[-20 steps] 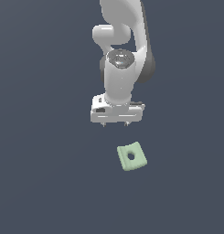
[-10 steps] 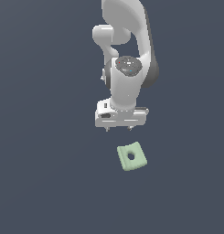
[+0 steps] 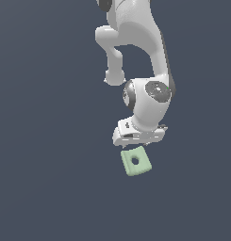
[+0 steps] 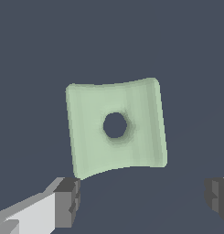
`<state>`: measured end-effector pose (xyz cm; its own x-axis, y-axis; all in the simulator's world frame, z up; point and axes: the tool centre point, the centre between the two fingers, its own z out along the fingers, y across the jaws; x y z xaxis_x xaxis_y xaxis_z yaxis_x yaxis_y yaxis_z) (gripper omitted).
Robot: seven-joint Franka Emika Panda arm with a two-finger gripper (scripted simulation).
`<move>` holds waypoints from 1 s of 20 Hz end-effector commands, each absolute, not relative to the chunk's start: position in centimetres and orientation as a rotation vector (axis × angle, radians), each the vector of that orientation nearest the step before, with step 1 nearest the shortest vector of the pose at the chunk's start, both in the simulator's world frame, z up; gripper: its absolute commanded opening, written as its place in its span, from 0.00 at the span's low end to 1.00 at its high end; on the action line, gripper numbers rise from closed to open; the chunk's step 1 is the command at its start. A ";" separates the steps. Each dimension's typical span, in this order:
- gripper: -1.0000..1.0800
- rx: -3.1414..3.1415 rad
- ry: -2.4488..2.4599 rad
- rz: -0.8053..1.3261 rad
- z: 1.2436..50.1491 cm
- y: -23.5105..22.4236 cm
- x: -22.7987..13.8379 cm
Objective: Pick up the object and move it to a goal position.
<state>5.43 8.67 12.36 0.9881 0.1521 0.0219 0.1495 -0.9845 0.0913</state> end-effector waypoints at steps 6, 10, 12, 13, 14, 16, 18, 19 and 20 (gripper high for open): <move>1.00 3.001 0.308 0.064 8.6 12.9 7.1; 1.00 2.988 0.330 0.071 7.5 14.2 7.5; 1.00 2.985 0.337 0.073 7.2 14.6 7.6; 1.00 2.984 0.339 0.073 7.0 14.7 7.6; 1.00 2.983 0.340 0.074 7.0 14.8 7.6; 1.00 2.984 0.340 0.071 7.0 14.7 7.5; 1.00 2.984 0.340 0.071 6.9 14.7 7.6; 1.00 2.984 0.340 0.071 6.7 14.7 7.6; 1.00 2.984 0.340 0.071 6.4 14.7 7.6</move>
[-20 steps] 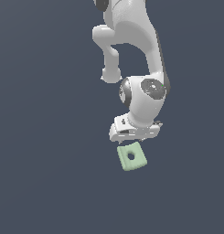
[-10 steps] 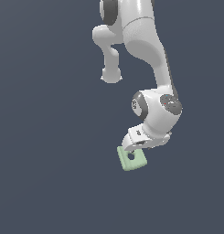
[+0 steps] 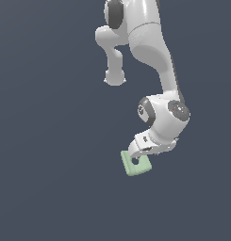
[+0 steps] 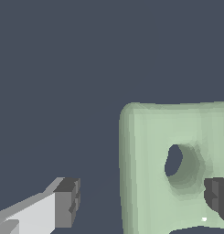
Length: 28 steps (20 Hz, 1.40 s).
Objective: Pick up the object and move it to a goal position.
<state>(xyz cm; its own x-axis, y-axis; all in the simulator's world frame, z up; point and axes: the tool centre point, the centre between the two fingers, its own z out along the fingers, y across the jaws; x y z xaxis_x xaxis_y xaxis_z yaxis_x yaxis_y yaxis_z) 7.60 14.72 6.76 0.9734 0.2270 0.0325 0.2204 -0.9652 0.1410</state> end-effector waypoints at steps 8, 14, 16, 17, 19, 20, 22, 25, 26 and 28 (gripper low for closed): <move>1.00 2.983 0.341 0.074 4.0 14.4 7.7; 0.00 2.983 0.341 0.074 4.0 14.4 7.7; 0.00 2.983 0.341 0.074 4.0 14.4 7.7; 0.00 2.983 0.341 0.074 4.0 14.4 7.7; 0.00 2.983 0.341 0.074 4.0 14.4 7.7; 0.00 2.982 0.335 0.079 4.3 14.1 7.9; 0.00 2.982 0.335 0.079 4.3 14.0 7.9; 0.00 2.982 0.335 0.079 4.3 13.7 7.7; 0.00 2.982 0.335 0.079 4.3 13.5 7.6; 0.00 2.982 0.335 0.079 4.3 13.1 7.4</move>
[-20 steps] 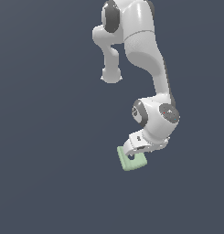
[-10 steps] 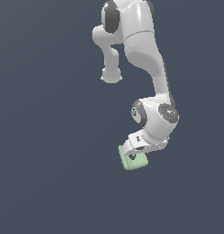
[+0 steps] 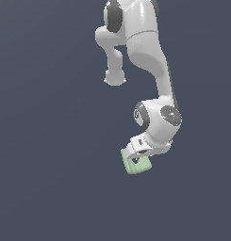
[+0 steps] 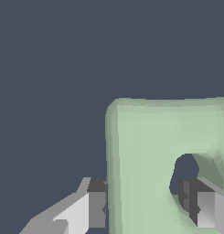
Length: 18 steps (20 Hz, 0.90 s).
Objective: Pick up the object and move it to a goal position.
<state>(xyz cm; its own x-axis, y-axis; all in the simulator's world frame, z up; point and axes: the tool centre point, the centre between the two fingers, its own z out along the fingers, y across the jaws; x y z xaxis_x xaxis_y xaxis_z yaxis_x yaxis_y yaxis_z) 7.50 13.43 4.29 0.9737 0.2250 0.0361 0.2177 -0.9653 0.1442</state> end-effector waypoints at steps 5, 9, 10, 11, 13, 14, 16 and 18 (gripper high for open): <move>0.00 2.983 0.335 0.078 4.5 11.2 6.4; 0.00 2.983 0.335 0.078 4.7 8.9 5.1; 0.00 2.983 0.335 0.078 4.7 8.2 4.7; 0.00 2.983 0.335 0.078 4.8 7.4 4.3; 0.00 2.983 0.336 0.078 4.9 5.6 3.4; 0.00 2.983 0.336 0.078 5.0 4.7 2.9; 0.00 2.983 0.336 0.077 5.1 2.8 1.9; 0.00 2.983 0.336 0.077 5.3 0.7 0.8</move>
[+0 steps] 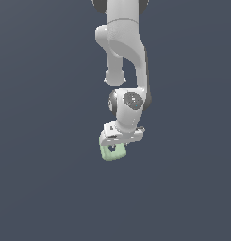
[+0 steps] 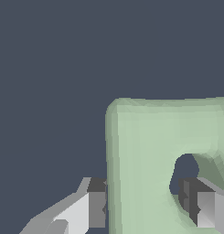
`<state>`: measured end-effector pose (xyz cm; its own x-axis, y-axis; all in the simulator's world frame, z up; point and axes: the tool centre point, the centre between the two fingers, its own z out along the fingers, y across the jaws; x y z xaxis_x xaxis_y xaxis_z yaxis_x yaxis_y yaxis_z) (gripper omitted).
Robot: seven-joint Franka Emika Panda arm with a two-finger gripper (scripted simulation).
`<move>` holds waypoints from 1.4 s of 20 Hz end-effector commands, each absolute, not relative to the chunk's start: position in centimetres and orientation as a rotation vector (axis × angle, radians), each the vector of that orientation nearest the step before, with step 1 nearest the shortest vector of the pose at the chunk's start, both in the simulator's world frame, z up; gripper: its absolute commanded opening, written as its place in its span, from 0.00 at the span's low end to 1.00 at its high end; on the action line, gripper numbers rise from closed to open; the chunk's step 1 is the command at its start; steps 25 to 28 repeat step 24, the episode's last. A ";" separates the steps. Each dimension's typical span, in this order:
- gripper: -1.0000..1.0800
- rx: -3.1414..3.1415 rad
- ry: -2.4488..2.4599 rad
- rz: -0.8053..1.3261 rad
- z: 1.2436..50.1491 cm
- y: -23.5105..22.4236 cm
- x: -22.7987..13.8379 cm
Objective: Pick up the object and move it to a goal position.
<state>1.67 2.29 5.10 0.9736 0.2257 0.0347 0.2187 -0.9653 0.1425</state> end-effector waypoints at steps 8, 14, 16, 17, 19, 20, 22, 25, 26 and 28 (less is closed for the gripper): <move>0.00 2.984 0.338 0.075 5.8 -7.5 -3.3; 0.00 2.983 0.339 0.075 6.2 -12.5 -5.6; 0.00 2.983 0.339 0.074 6.3 -13.7 -6.1; 0.00 2.983 0.339 0.074 6.3 -14.2 -6.3; 0.00 2.983 0.339 0.074 6.4 -14.9 -6.6; 0.00 2.983 0.339 0.074 6.4 -15.2 -6.7; 0.00 2.983 0.339 0.074 6.4 -15.6 -6.9; 0.00 2.983 0.339 0.074 6.4 -15.7 -6.9; 0.00 2.983 0.339 0.074 6.4 -15.7 -6.9; 0.00 2.983 0.339 0.074 6.4 -15.7 -6.9</move>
